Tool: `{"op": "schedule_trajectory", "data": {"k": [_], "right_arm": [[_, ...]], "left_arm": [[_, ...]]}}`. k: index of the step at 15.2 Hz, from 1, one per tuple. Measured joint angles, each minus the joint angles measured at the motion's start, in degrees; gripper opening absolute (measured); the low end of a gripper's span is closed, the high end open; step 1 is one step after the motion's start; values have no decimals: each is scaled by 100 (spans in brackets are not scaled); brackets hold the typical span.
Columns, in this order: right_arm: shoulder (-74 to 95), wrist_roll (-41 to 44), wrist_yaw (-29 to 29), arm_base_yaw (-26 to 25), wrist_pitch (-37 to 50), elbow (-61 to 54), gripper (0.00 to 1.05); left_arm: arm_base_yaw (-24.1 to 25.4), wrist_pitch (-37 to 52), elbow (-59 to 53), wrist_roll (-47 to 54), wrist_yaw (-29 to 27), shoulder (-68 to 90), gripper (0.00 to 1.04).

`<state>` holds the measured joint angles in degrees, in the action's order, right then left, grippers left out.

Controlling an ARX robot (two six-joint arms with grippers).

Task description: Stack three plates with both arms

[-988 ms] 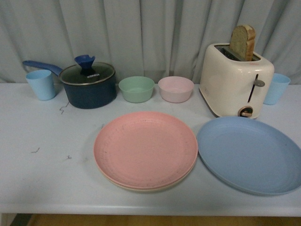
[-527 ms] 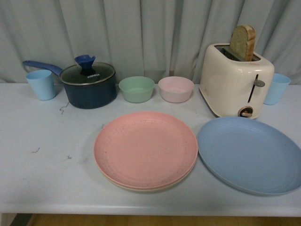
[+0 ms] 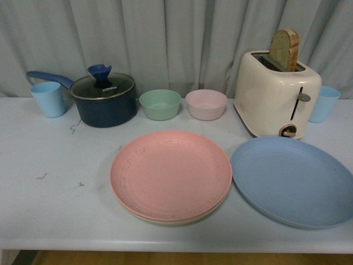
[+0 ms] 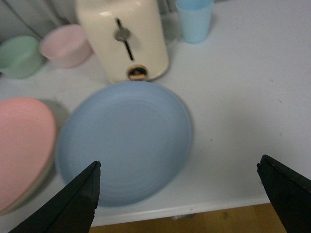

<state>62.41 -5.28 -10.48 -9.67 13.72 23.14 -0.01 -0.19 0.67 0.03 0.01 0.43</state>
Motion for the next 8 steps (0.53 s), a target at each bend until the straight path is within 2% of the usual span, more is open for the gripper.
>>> {"op": "schedule_trajectory", "data": {"k": [4,8], "right_arm": [[2636,358,616,160,177,1491,98],[4017,909,1191,299,575,2175,98]], "left_arm": [[0,-2,0,2,0,0,98],[0,0,0,0,-2,0,98]]}}
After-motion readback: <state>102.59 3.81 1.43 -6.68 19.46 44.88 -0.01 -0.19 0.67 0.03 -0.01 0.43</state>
